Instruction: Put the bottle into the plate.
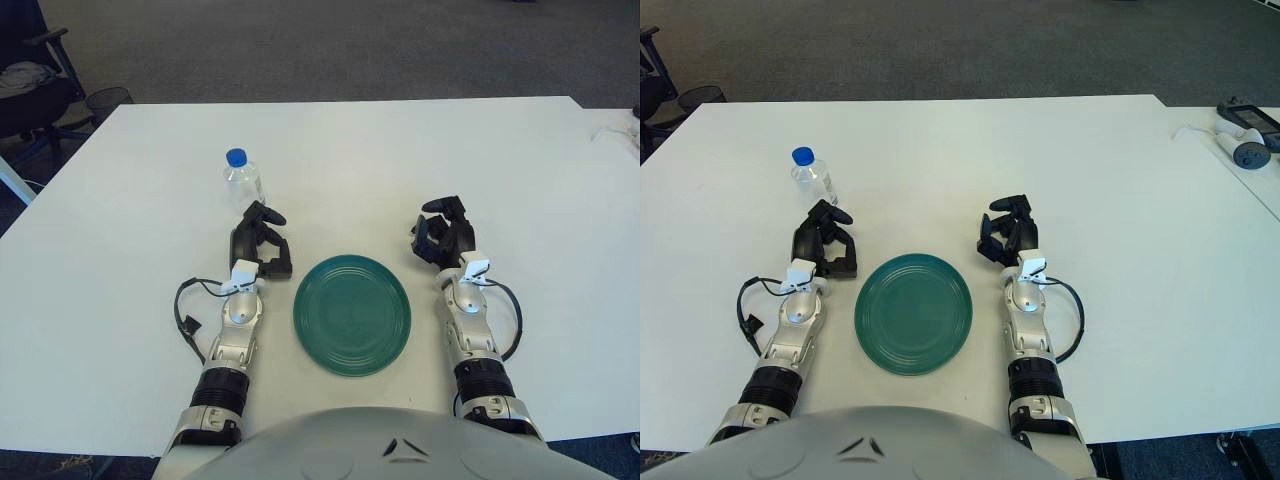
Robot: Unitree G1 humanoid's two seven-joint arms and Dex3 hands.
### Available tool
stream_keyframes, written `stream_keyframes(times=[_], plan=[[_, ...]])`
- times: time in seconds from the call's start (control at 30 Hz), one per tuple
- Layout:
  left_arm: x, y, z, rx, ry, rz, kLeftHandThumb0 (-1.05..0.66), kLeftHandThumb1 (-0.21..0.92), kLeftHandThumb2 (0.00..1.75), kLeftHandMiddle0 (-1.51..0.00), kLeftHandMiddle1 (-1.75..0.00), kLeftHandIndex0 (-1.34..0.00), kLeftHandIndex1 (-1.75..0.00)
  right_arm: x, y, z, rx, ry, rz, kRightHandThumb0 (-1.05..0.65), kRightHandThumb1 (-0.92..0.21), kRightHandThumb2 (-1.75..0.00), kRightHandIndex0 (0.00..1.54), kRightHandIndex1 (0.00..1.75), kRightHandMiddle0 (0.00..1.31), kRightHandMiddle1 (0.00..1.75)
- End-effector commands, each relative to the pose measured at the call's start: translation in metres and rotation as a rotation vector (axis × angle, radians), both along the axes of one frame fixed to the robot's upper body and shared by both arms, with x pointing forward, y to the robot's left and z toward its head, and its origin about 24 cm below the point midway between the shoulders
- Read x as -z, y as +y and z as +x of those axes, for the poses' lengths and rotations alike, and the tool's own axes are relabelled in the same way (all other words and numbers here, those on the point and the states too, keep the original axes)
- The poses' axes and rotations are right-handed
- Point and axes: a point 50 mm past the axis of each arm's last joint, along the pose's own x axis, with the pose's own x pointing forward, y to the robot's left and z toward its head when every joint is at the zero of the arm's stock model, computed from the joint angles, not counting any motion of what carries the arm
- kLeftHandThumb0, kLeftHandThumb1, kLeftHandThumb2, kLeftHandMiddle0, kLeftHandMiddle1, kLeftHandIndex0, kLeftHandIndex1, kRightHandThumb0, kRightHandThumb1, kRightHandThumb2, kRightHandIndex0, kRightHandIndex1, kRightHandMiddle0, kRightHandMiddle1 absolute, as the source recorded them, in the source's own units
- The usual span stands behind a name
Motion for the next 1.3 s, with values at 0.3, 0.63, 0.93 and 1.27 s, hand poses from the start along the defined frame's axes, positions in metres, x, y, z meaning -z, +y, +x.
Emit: stream_keyframes(times=[0.3,0.63,0.93,1.27], plan=[[0.002,-0.001,-0.006,-0.013,0.007,0.0,0.0,-0.06,1.75,-0.88,-1.75,-0.68,-1.75,0.017,-0.003,-0.008,0.011,0.1,0.031,0.0,-0.54,-1.06,0.47,1.72,0.2,1.75],[-0.004,0.002,-0.019,-0.3,-0.103,-0.028,0.0,-0.06,1.74,-0.88,-1.74,-0.67,-1.75,0.017,-0.003,-0.008,0.008,0.109,0.026,0.0,-0.54,-1.06,0.47,1.73,0.2,1.75],[0.0,0.015,-0.025,-0.545,-0.14,-0.061,0.0,-0.02,1.7,-0.86,-1.71,-0.65,-1.75,0.018,-0.004,-0.008,0.006,0.11,0.023,0.0,-0.54,-1.06,0.46,1.72,0.21,1.75],[0.001,0.016,-0.026,-0.703,-0.142,-0.103,0.0,-0.01,1.67,-0.85,-1.7,-0.64,-1.75,0.018,-0.005,-0.007,-0.007,0.103,0.033,0.0,-0.54,-1.06,0.46,1.72,0.22,1.75]])
